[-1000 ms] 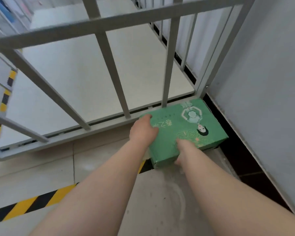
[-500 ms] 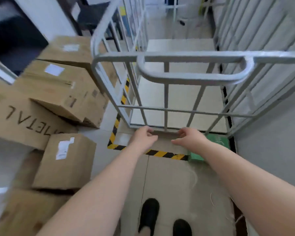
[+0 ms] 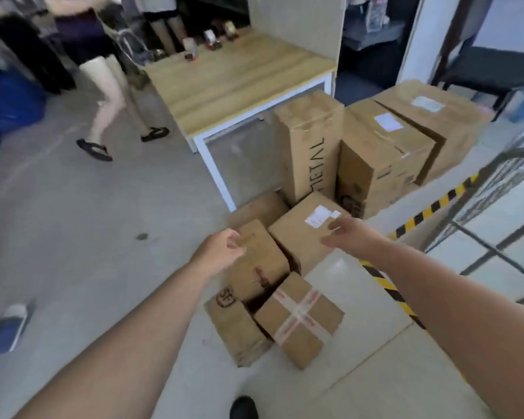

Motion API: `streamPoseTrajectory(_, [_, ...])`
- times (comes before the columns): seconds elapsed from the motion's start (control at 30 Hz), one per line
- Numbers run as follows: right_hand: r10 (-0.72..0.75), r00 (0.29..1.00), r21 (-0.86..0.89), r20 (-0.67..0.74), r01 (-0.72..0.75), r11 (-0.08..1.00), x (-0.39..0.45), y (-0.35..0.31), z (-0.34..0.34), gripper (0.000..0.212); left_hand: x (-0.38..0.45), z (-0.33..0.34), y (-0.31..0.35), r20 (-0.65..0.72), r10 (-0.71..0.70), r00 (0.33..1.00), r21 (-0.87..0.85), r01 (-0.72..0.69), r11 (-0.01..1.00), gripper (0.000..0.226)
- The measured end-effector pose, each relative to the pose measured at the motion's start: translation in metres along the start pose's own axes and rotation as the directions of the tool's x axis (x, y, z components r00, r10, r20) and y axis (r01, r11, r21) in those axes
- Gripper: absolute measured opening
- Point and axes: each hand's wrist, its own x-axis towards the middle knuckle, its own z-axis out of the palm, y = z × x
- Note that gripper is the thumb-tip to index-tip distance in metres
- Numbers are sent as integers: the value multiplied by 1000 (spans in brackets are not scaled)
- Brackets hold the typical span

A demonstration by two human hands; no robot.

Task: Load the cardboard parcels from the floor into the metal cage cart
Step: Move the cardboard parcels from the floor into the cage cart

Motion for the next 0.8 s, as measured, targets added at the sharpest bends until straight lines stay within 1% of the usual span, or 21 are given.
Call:
streamPoseTrajectory(0.07, [-15,998,-26,53,17,1000,24,-37,53,52,12,-26,-57,-10,-70,998,-21,70,997,32])
streamPoseTrajectory(0.13, [-7,994,-67,109,14,998,52,-64,106,51,28,-42,-108,9,-146,989,-26,146,989,33])
streamPoseTrajectory(0.23, [40,982,-96,186,-22,995,91,-83,184,49,60,-43,-179,48,-212,976,-23,214,977,36])
streamPoseTrajectory(0.3, [59,968,-134,242,-27,991,117,-78,233,50,83,-25,-223,84,-262,961,-34,265,964,36])
streamPoseTrajectory(0.37, [96,952,-183,290,-44,982,147,-66,280,41,108,2,-261,126,-313,941,-59,322,945,30])
streamPoseTrajectory(0.4, [108,943,-219,314,-38,975,162,-57,304,32,121,20,-280,140,-350,926,-61,361,931,19])
streamPoseTrajectory(0.43, [134,940,-234,314,-60,970,179,-47,328,25,135,40,-297,152,-366,918,-59,378,924,2])
streamPoseTrajectory(0.47, [150,933,-314,327,-42,949,198,-34,352,25,150,63,-317,162,-382,910,-69,396,916,14])
streamPoseTrajectory(0.5, [164,926,-349,341,-37,936,217,-20,377,30,164,86,-334,181,-402,897,-71,420,905,17])
streamPoseTrajectory(0.53, [164,913,-364,372,-19,931,233,-8,399,35,180,111,-353,189,-417,889,-74,436,897,5])
streamPoseTrajectory(0.57, [169,909,-369,381,-18,929,251,9,423,39,197,136,-373,192,-426,884,-91,448,889,18])
streamPoseTrajectory(0.6, [178,902,-367,393,-24,930,267,25,446,35,212,163,-391,211,-453,866,-101,480,872,36])
streamPoseTrajectory(0.63, [191,899,-383,393,-28,923,284,46,469,25,224,187,-408,212,-489,846,-118,519,847,47])
streamPoseTrajectory(0.67, [204,892,-402,403,-27,915,298,63,493,19,235,212,-425,219,-527,821,-130,560,818,53])
streamPoseTrajectory(0.73, [234,902,-415,364,-68,907,325,97,539,26,257,258,-457,244,-610,754,-167,652,740,60])
streamPoseTrajectory(0.77, [253,907,-429,337,-91,899,338,115,559,37,266,275,-470,253,-643,723,-193,689,699,62])
streamPoseTrajectory(0.8, [269,910,-452,315,-106,886,349,129,576,56,275,292,-482,266,-673,690,-224,723,654,65])
